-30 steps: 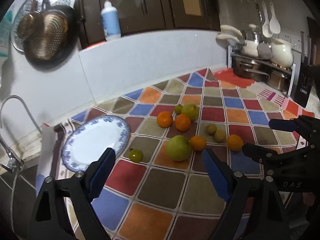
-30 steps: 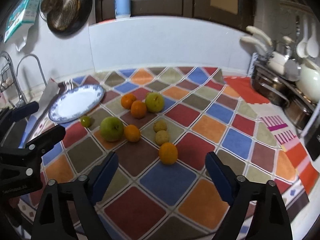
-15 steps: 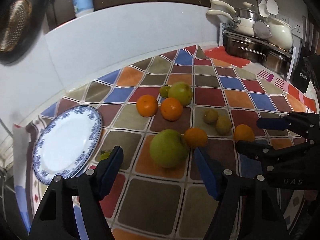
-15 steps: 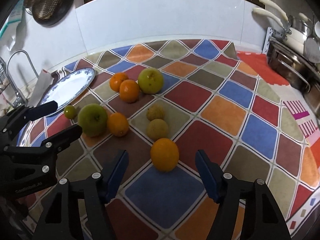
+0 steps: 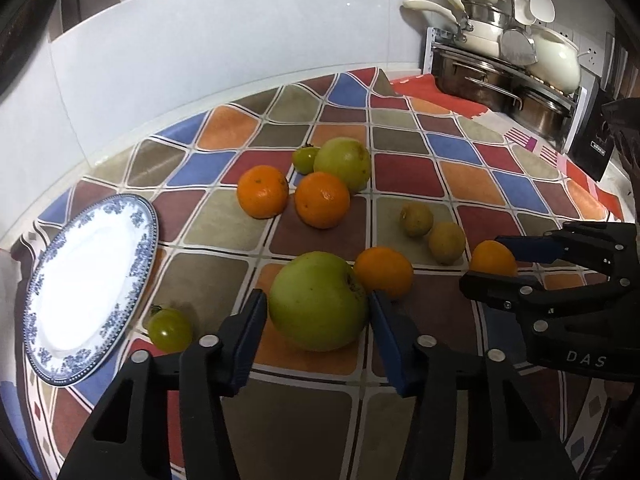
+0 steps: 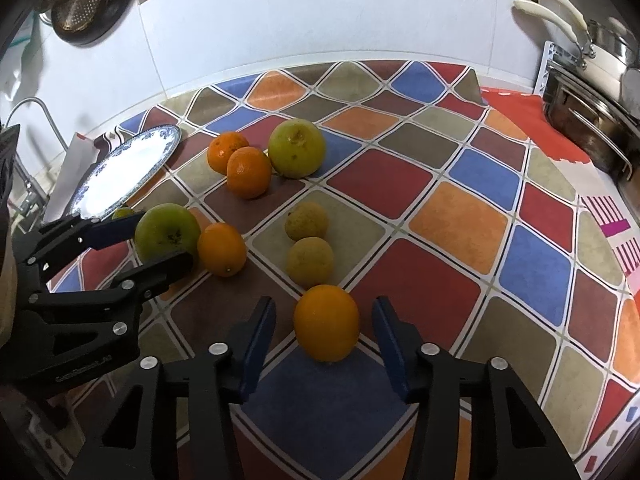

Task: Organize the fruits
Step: 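Grasp the green apple with the left tool while the right tool grasps an orange, then carry apple and orange to the plate and open both tools to release, then move both tools back toward the loose fruits, then grasp the small green lime with the left tool while the right tool grasps an orange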

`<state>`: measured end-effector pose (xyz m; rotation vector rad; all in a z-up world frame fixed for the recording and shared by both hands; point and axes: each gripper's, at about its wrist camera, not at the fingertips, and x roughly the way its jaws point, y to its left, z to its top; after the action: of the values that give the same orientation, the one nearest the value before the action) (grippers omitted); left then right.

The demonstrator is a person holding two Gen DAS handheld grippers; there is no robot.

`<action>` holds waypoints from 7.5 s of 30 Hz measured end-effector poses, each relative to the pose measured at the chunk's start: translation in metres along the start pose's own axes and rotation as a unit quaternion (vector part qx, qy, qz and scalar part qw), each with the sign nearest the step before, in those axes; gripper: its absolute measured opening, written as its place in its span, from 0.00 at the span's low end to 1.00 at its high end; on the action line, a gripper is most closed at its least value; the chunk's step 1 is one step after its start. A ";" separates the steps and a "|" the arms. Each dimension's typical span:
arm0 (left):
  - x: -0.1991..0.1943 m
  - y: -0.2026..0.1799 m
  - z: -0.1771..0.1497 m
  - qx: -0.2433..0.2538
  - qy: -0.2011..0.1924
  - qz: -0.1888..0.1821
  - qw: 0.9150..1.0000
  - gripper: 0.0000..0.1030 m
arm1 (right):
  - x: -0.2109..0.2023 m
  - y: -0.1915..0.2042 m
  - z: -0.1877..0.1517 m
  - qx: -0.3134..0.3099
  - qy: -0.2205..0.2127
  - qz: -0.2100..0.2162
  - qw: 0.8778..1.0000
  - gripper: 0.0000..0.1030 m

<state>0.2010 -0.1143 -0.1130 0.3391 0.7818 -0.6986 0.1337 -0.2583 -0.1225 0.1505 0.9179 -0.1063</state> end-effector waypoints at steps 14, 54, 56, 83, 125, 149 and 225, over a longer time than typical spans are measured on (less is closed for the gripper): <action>-0.018 0.001 -0.003 -0.038 -0.013 0.022 0.999 0.48 | -0.006 0.007 0.002 -0.014 -0.007 0.019 1.000 0.33; -0.129 0.120 -0.007 -0.129 -0.081 0.202 0.967 0.48 | -0.030 0.151 0.094 -0.163 -0.112 0.137 0.971 0.33; -0.124 0.133 -0.006 -0.133 -0.077 0.209 0.966 0.48 | -0.024 0.158 0.102 -0.166 -0.111 0.137 0.970 0.33; -0.014 0.250 0.005 -0.192 0.024 0.179 0.965 0.48 | 0.134 0.233 0.182 -0.198 0.023 0.151 0.968 0.33; -0.148 0.151 0.013 -0.177 -0.110 0.226 0.952 0.88 | -0.011 0.172 0.136 -0.162 -0.122 0.115 0.973 0.70; -0.170 0.045 -0.016 -0.140 -0.143 0.234 0.951 0.99 | -0.099 0.077 0.057 -0.102 -0.194 0.028 0.975 0.76; -0.066 0.046 -0.017 -0.130 -0.023 0.129 0.983 0.27 | -0.009 0.067 0.029 -0.100 -0.036 0.116 0.987 0.33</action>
<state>0.1901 -0.0421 -0.0743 0.1811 0.7592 -0.3541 0.1618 -0.1976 -0.0921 0.0651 0.8277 0.1957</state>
